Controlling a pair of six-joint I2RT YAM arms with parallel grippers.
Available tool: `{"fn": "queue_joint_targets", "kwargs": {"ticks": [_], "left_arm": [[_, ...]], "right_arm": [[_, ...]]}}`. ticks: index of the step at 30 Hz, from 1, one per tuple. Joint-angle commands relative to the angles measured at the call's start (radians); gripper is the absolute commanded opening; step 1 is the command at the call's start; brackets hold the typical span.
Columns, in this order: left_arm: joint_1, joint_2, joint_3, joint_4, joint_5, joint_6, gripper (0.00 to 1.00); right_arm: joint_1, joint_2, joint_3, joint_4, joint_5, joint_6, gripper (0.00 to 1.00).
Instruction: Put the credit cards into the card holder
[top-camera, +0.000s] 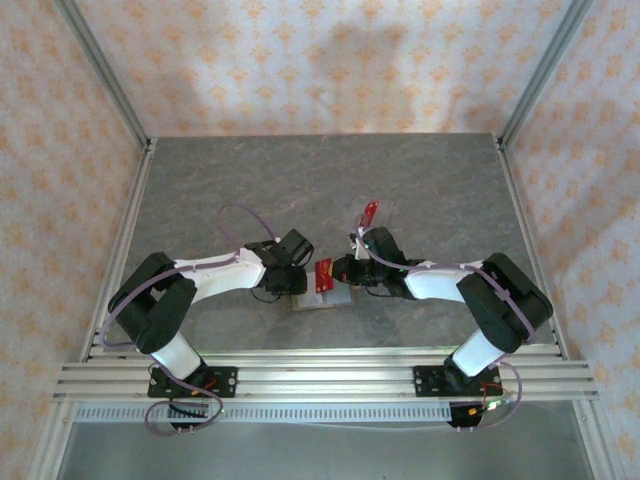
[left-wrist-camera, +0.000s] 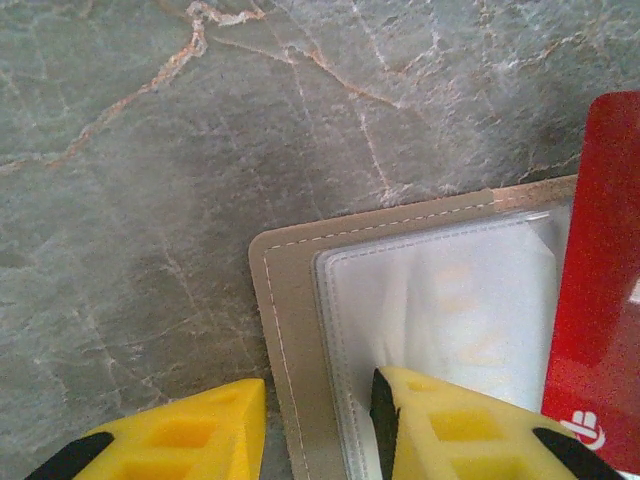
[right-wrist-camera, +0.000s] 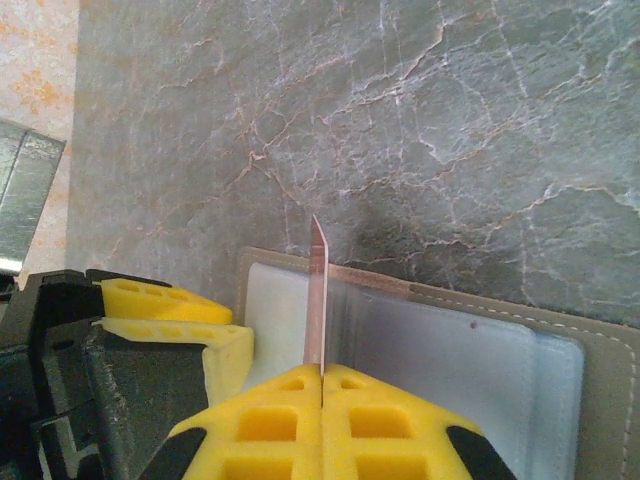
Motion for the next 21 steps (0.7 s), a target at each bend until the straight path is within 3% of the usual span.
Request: {"fn": "queue_joint_targets", "kwargs": {"ticks": [1,21], "left_arm": [[-0.007,0.021,-0.045,-0.06,-0.042,-0.013,0.34],[-0.007,0.014,-0.054,-0.057,-0.04,-0.025,0.34]], "right_arm": [[0.007,-0.024,-0.018,0.014,0.048,-0.025,0.0],[0.005,-0.036,-0.018,-0.021,0.064,-0.057,0.0]]}}
